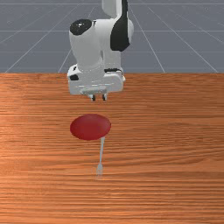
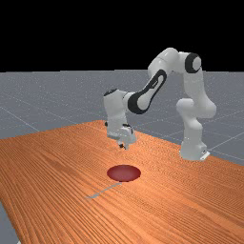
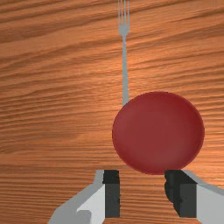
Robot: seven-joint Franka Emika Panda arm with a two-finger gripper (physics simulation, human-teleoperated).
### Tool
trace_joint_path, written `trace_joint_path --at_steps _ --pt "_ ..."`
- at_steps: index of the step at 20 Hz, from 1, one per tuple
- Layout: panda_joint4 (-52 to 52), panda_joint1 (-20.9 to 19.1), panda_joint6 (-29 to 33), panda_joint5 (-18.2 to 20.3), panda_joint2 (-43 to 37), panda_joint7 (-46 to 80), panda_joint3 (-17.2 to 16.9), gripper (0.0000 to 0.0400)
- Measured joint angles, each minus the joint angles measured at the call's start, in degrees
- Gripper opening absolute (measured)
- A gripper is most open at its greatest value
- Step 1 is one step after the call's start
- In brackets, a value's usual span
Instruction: Put the fork on the plate
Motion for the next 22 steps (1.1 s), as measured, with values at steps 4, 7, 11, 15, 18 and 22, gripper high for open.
trace_joint_path --at_steps 4,7,11,15,18,22 --pt "6.5 -1.1 3.4 3.1 6.8 0.0 0.7 0.0367" --pt "14.4 -1.9 4.1 4.3 14.0 0.0 1.3 0.0393" --pt "27.8 -2.8 4.0 4.1 29.4 0.2 2.2 0.0399" --pt "37.9 -3.2 2.6 3.8 39.0 1.1 2.6 0.04" --pt "43.7 -2.7 0.7 4.0 42.5 2.3 3.4 0.04" --pt "52.4 -2.3 -1.4 3.5 47.3 4.2 3.5 0.04"
